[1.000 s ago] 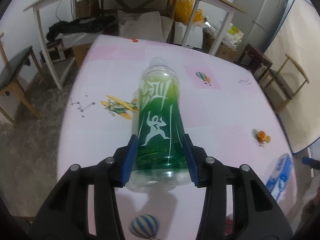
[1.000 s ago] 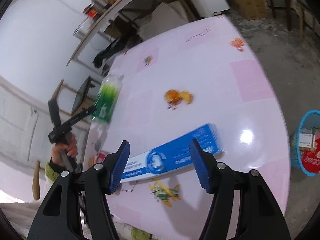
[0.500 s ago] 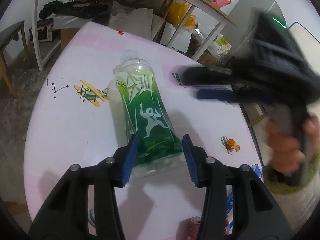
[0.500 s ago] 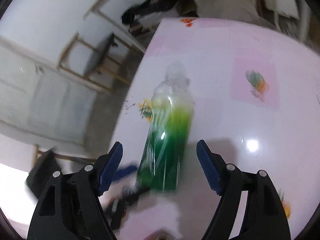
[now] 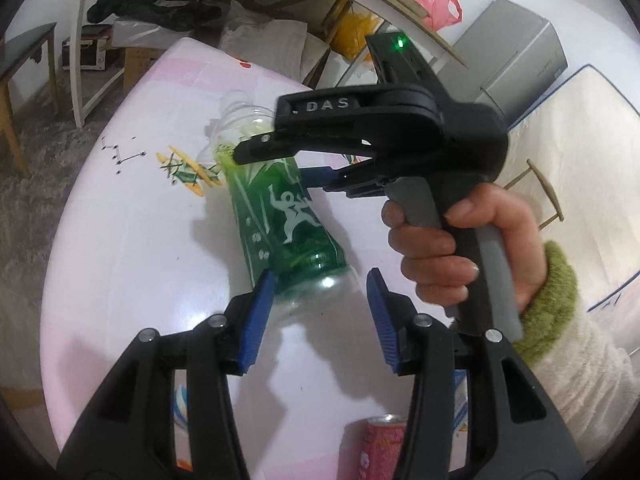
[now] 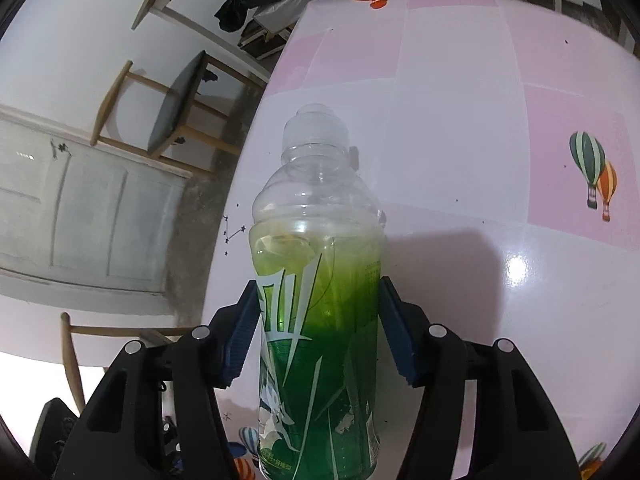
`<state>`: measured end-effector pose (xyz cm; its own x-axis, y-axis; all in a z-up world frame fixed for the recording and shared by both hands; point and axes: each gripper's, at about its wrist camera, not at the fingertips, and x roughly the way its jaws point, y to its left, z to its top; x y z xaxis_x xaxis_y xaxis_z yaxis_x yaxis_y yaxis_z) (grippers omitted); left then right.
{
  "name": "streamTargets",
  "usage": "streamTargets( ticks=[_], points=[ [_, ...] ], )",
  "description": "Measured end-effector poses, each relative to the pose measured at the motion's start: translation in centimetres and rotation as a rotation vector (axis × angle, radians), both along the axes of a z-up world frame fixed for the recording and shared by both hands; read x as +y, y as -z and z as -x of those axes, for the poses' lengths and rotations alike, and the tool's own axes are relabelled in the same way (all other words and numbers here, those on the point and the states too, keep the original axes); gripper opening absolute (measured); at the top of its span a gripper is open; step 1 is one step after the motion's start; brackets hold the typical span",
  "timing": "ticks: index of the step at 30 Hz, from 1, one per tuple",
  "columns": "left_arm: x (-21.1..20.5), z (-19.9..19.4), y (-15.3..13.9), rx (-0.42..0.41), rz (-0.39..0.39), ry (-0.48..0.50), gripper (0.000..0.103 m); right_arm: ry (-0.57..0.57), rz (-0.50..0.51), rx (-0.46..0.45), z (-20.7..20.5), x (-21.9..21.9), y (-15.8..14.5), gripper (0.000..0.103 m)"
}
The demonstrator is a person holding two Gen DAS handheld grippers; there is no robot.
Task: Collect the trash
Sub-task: 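Grasp the green-labelled plastic bottle with the right tool, then grasp the red can with the left tool while the right tool holds the bottle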
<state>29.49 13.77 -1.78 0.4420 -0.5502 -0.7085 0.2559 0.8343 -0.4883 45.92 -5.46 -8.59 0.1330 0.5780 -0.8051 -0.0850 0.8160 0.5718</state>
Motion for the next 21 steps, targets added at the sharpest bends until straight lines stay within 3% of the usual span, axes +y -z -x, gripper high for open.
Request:
streamTargets(
  ticks=[5, 10, 16, 21],
  points=[
    [1.9, 3.0, -1.5, -0.021, 0.034, -0.037, 0.052, 0.055, -0.060, 0.029, 0.2, -1.9, -0.2, 0.057],
    [3.0, 6.9, -2.7, -0.027, 0.064, -0.027, 0.062, 0.083, -0.154, -0.018, 3.5, -6.2, -4.2, 0.057],
    [1.5, 10.4, -2.9, -0.006, 0.076, 0.052, 0.074, 0.077, -0.197, -0.203, 14.4, -13.2, -11.5, 0.057],
    [-1.1, 13.0, -2.0, 0.029, 0.067, 0.134, 0.078, 0.152, -0.157, -0.236, 25.5, -19.1, -12.1, 0.057]
  ],
)
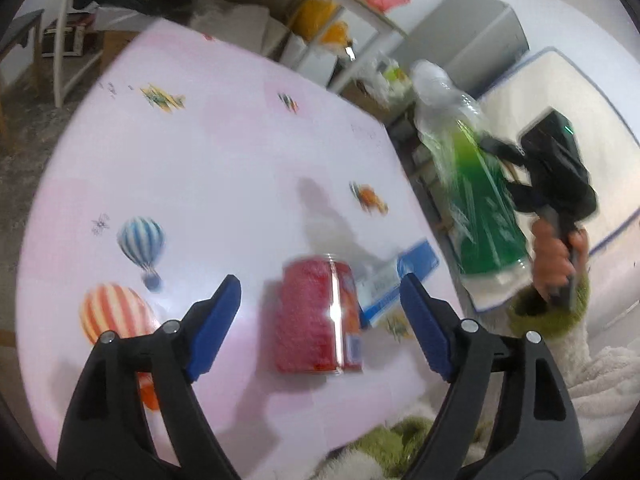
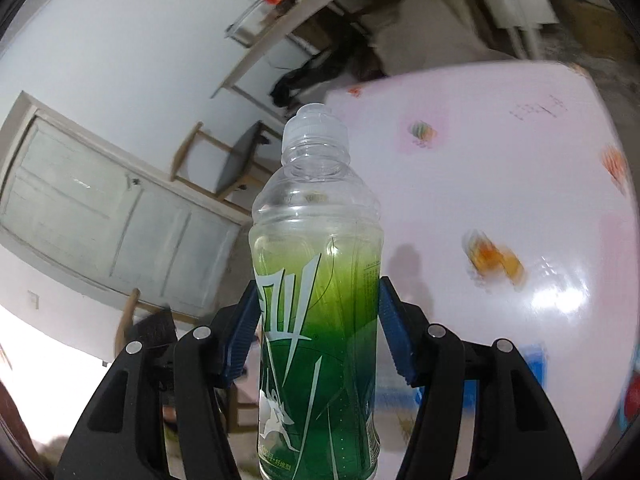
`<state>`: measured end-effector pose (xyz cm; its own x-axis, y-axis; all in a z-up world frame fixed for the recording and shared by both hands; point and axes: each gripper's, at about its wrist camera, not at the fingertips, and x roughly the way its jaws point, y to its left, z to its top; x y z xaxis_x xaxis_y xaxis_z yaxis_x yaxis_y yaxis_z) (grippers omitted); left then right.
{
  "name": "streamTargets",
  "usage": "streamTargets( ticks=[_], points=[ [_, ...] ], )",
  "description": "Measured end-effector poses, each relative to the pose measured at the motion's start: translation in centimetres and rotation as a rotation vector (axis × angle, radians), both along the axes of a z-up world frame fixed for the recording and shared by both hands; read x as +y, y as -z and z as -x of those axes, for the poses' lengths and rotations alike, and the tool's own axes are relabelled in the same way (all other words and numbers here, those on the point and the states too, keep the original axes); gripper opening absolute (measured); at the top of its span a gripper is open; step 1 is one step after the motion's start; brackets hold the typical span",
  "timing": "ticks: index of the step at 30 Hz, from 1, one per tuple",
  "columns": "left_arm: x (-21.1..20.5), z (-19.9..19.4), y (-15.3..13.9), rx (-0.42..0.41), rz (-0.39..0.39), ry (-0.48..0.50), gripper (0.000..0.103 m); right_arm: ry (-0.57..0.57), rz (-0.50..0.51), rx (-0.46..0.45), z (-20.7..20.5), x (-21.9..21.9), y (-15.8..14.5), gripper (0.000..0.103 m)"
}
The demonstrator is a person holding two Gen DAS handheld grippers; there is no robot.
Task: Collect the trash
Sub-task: 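Grasp the red can with the left tool while the right tool holds the bottle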
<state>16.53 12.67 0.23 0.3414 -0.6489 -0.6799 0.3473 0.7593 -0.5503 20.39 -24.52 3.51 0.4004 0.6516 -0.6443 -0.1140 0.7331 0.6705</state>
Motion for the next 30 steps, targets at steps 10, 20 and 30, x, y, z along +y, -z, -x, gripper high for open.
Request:
streamTargets(
  ticks=[10, 20, 30],
  points=[
    [-5.7, 0.9, 1.6, -0.005, -0.219, 0.047, 0.079, 0.112, 0.327, 0.051, 10.2, 0.3, 6.3, 0.057],
    [-8.1, -1.0, 4.4, 0.026, -0.390, 0.069, 0.062, 0.101, 0.406, 0.021, 10.9, 0.5, 7.2, 0.057],
    [-5.6, 2.1, 0.7, -0.226, -0.276, -0.016, 0.062, 0.110, 0.368, 0.027, 10.9, 0.1, 7.4, 0.057]
  ],
)
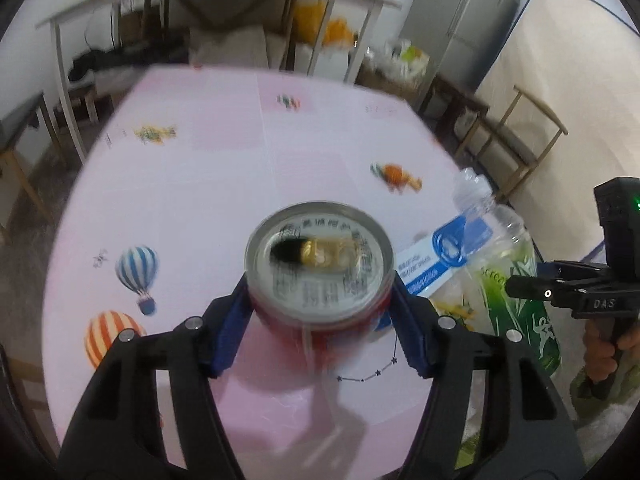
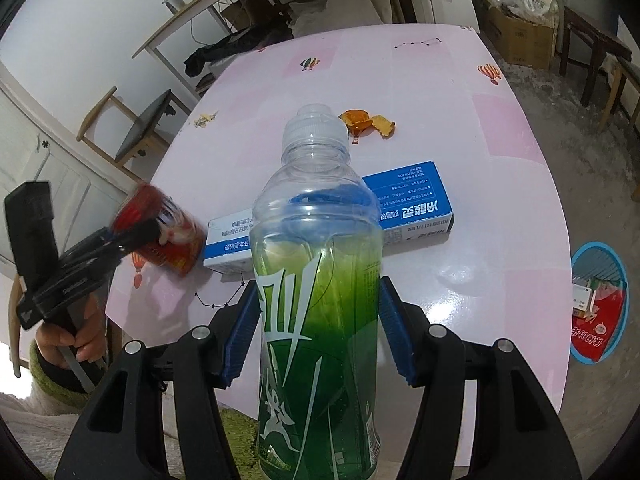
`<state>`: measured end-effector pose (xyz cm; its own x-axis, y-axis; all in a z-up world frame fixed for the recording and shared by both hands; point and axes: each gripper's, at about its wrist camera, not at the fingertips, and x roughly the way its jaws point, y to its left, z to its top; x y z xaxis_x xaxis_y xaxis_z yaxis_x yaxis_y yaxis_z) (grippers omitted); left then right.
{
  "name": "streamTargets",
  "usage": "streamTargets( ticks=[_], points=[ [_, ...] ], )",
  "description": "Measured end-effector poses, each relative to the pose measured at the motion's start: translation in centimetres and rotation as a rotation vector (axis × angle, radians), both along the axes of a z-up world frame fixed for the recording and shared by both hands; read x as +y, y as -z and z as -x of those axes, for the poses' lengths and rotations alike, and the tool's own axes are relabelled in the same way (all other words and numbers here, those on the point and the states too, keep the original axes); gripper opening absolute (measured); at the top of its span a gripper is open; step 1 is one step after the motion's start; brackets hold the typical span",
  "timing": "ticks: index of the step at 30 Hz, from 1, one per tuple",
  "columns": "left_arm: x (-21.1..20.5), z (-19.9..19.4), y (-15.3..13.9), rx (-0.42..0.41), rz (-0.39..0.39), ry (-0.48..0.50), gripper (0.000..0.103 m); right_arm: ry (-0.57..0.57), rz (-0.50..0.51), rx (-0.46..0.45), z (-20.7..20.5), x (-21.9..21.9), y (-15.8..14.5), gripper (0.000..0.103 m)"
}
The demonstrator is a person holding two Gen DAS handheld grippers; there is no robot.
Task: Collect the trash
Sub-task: 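Grasp the red can with the left tool while the right tool holds the bottle, then hold the red can in the left tool and bottle in the right tool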
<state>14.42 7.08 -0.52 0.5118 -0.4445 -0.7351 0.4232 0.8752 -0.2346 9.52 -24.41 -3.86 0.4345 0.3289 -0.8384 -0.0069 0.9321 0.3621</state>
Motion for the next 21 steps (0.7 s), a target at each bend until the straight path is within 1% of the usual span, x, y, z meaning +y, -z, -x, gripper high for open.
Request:
streamTargets(
  ticks=[2, 6, 9, 11, 13, 17, 19, 21],
  points=[
    [-0.1, 0.2, -0.2, -0.030, 0.015, 0.004, 0.062, 0.005, -0.006, 0.001, 0.0, -0.1, 0.1, 0.057],
    [0.1, 0.5, 0.3, -0.002, 0.004, -0.016, 0.062, 0.011, -0.014, 0.006, 0.0, -0.2, 0.1, 0.057],
    [-0.1, 1.0, 0.4, -0.006, -0.006, -0.022, 0.062, 0.012, -0.010, 0.010, 0.0, -0.1, 0.0, 0.058],
    [-0.4, 1.4, 0.5, -0.014, -0.031, -0.019, 0.062, 0.011, -0.006, 0.015, -0.1, -0.1, 0.0, 0.058],
    [-0.8, 1.8, 1.0, -0.014, -0.083, -0.017, 0.062, 0.013, -0.006, 0.019, -0.3, 0.0, 0.0, 0.058],
    [-1.3, 2.2, 1.0, -0.016, -0.111, 0.000, 0.062, 0.017, -0.013, 0.026, -0.7, 0.1, 0.0, 0.058],
    [-2.0, 2.3, 1.0, -0.018, -0.138, 0.006, 0.062, 0.024, -0.025, 0.033, -0.9, 0.1, 0.2, 0.059],
    [-2.7, 2.4, 1.0, -0.028, -0.177, 0.013, 0.062, 0.031, -0.034, 0.043, -1.0, 0.1, 0.5, 0.063]
  ],
)
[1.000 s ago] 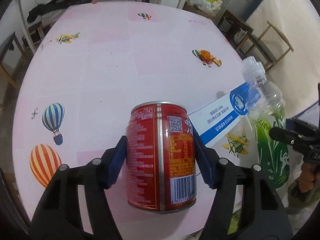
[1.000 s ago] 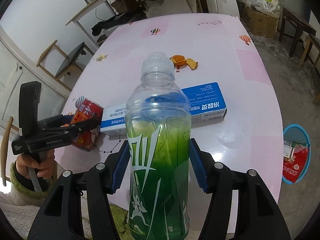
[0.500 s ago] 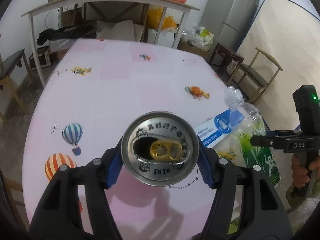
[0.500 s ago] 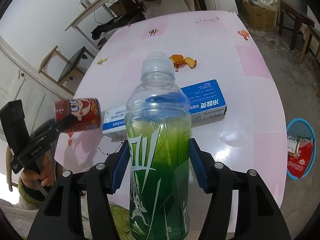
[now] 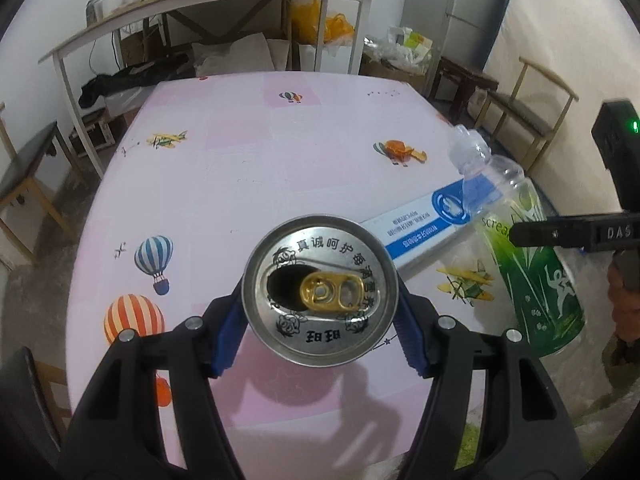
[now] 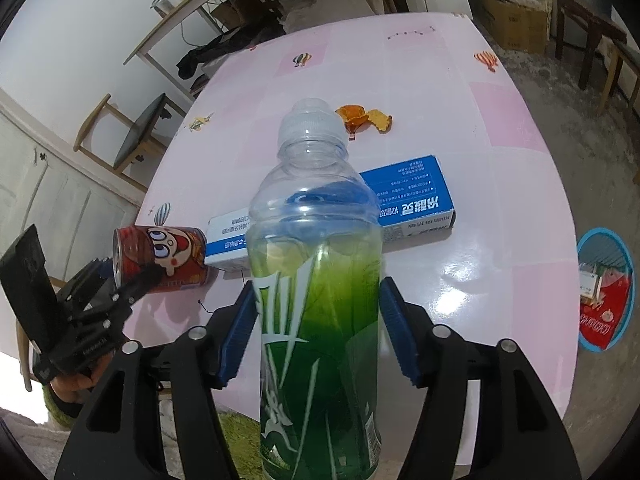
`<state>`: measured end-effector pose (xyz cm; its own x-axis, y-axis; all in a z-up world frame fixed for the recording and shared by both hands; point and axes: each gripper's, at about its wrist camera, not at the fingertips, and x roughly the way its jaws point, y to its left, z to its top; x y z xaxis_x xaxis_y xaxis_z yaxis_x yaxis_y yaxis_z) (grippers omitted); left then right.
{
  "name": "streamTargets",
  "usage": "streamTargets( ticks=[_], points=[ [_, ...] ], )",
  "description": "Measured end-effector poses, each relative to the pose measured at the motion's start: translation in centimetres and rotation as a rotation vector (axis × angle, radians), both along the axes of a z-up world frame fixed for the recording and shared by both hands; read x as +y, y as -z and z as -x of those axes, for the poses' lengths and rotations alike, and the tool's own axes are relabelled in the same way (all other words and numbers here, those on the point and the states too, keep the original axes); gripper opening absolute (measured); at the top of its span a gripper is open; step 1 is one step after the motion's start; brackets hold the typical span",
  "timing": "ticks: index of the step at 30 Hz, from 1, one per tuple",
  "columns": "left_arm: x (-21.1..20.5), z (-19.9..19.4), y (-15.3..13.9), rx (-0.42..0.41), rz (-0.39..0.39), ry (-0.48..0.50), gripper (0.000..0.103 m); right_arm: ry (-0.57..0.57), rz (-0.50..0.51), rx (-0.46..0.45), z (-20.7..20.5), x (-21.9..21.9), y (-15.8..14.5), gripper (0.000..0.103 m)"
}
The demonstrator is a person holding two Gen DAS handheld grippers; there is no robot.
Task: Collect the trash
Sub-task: 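Hold the red can in the left tool and bottle in the right tool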
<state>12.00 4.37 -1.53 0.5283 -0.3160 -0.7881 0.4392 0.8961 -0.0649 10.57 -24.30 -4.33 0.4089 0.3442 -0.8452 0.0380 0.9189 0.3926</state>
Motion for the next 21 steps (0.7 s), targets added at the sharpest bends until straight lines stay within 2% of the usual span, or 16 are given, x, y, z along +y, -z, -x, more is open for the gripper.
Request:
streamTargets(
  ticks=[7, 21],
  points=[
    [-1.07, 0.45, 0.55, 0.014, -0.061, 0.007, 0.062, 0.014, -0.023, 0.001, 0.09, 0.07, 0.42, 0.063],
    [-0.92, 0.32, 0.31, 0.023, -0.056, -0.004, 0.062, 0.032, -0.043, 0.005, 0.18, -0.37, 0.53, 0.063]
  ],
)
